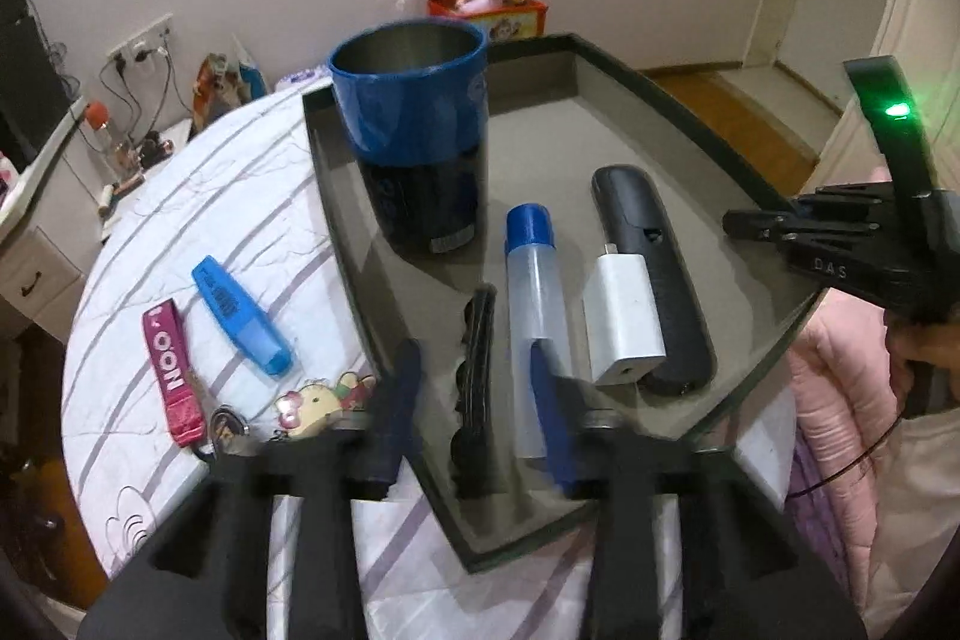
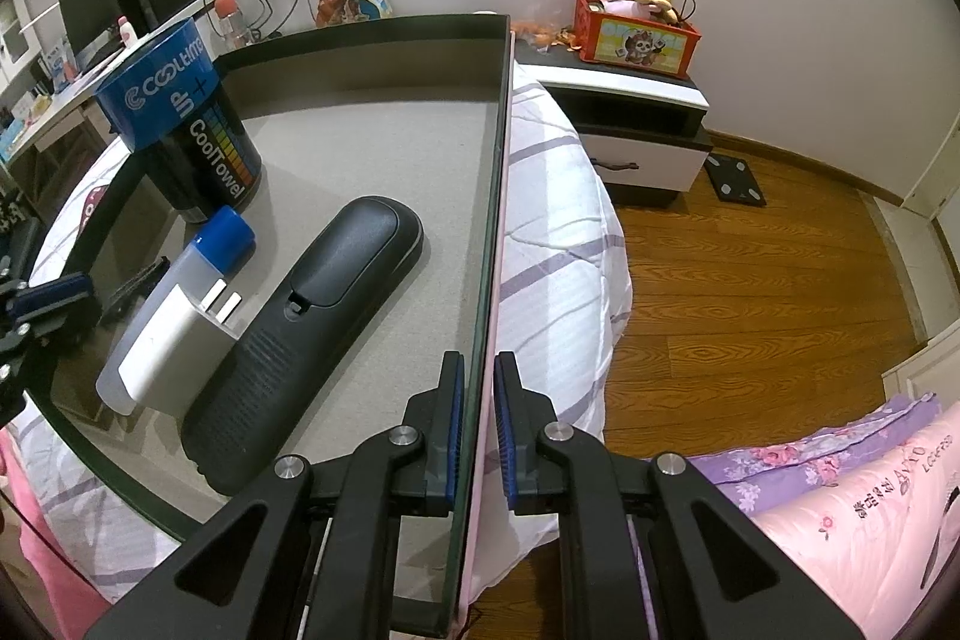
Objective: Organize rigid objects
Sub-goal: 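Carry the black clip over the tray and open the left gripper, then withdraw the left gripper back over the keyring on the bed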
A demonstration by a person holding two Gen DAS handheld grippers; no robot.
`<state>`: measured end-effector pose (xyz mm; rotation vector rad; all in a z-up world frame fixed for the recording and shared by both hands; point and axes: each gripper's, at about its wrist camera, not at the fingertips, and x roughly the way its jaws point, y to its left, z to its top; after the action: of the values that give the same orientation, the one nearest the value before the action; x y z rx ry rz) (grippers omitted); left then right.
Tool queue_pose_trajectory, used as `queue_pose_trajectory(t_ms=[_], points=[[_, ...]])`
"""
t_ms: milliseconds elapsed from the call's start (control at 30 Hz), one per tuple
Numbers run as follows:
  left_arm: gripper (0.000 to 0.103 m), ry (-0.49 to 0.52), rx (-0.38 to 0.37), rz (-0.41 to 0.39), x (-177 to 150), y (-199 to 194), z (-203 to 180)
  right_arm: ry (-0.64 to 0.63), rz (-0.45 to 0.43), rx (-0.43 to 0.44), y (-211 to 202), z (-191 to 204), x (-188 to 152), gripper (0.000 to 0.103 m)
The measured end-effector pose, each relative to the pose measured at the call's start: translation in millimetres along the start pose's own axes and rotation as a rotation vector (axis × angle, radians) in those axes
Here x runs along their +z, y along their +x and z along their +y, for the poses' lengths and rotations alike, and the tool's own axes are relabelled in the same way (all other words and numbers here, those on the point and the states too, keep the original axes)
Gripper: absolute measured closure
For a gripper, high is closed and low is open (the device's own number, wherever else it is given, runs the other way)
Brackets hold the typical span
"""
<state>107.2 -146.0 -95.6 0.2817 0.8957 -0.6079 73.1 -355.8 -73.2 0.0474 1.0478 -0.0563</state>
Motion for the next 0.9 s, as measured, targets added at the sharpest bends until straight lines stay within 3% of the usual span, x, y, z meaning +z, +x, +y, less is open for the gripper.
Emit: queue_pose_trajectory(t_ms=[33,100,133,267,367,667,900], points=[[0.045,0.003,-0.011,-0.015,-0.4,-5.1,-1.3,-0.001,0.002,-0.002,0.3,0.4,0.4,0.091],[0.013,0.015,0.037,-0.046,-2.0,-16.7,-4.2,-0.004,0.005,-0.009,0.3,1.5,0.8,0.091],[0.011,0.021,0.075,-0.072,-3.5,-23.6,-5.4,-0.004,0.005,-0.011,0.2,1.7,0.9,0.091],[0.011,-0.028,0.040,-0.133,-9.2,-52.3,5.5,-0.002,0.009,-0.020,0.2,3.4,1.2,0.091],[0.010,-0.043,0.089,-0.150,-16.2,-64.3,15.2,-0.004,0.013,-0.027,-0.2,4.3,1.3,0.091],[0.009,-0.142,0.144,-0.135,-44.2,-76.6,57.4,0.007,0.016,-0.029,-0.4,4.6,0.7,0.091],[0.009,-0.251,0.235,-0.093,-69.1,-69.9,103.7,0.000,0.018,-0.042,-0.3,5.7,1.1,0.091]])
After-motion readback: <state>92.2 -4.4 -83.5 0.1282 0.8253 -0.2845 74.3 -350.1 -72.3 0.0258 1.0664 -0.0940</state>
